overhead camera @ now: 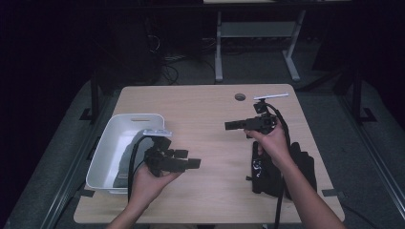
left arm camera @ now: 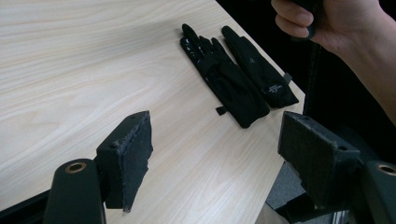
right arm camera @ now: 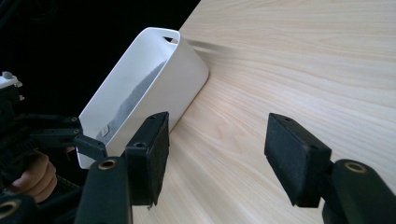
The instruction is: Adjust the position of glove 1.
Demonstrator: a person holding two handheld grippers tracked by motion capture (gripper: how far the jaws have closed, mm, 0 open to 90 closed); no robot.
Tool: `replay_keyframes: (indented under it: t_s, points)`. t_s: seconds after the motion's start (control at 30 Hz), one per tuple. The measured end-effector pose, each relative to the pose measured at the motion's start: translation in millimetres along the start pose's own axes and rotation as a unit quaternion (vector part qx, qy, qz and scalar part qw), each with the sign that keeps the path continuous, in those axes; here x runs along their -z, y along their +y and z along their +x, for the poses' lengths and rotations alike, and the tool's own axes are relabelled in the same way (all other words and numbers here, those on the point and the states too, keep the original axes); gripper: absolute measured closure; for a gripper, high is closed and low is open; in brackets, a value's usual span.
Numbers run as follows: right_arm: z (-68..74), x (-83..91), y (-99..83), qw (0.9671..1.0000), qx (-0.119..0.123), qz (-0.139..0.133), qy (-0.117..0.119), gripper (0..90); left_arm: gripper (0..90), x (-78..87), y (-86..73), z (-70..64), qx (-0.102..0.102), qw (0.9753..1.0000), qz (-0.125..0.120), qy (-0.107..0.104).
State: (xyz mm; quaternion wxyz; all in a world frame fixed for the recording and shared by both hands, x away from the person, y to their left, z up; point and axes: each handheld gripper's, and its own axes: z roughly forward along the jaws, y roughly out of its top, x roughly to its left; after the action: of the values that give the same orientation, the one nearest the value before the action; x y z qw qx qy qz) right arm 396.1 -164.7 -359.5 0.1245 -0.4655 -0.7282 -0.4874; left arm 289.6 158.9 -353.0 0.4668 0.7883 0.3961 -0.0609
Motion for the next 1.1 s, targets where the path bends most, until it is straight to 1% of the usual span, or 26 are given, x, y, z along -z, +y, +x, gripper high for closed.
replay_keyframes:
  t_s: [0.2, 0.3, 0.33, 0.37, 0.57, 0.73, 0.9, 1.07, 1.1]
  points:
    - [-8.2, 14.7, -9.0, 0.9999, -0.006, -0.006, -0.007, 39.7, 25.9, -14.2, 1.8, -5.1, -0.006, 0.9999, 0.008, -0.010]
    - [-10.4, 18.5, -11.7, 0.9999, -0.010, -0.005, -0.008, 39.7, 25.9, -18.2, 2.4, -7.1, -0.007, 0.9999, 0.010, -0.012]
    - [-11.7, 20.5, -13.2, 0.9999, -0.011, -0.006, -0.011, 39.7, 25.9, -20.9, 3.0, -8.3, -0.009, 0.9998, 0.012, -0.014]
    - [-14.0, 23.8, -15.8, 0.9998, -0.013, -0.009, -0.012, 39.7, 25.9, -22.7, 3.2, -9.5, -0.007, 0.9998, 0.011, -0.015]
    - [-22.4, 35.2, -25.2, 0.9995, -0.017, -0.011, -0.024, 39.7, 25.9, -35.4, 6.3, -15.6, -0.016, 0.9995, 0.018, -0.022]
    - [-30.1, 45.8, -33.5, 0.9991, -0.028, -0.020, -0.026, 39.8, 25.9, -47.0, 7.4, -19.4, -0.019, 0.9990, 0.027, -0.029]
    - [-36.3, 55.3, -42.1, 0.9987, -0.032, -0.021, -0.033, 39.7, 25.9, -57.9, 7.8, -23.2, -0.021, 0.9987, 0.030, -0.034]
    - [-43.0, 66.5, -51.3, 0.9981, -0.036, -0.025, -0.043, 39.7, 25.9, -66.7, 7.9, -25.1, -0.029, 0.9981, 0.040, -0.037]
    - [-44.2, 68.5, -53.4, 0.9980, -0.038, -0.025, -0.044, 39.7, 25.9, -67.9, 7.8, -25.7, -0.028, 0.9981, 0.040, -0.037]
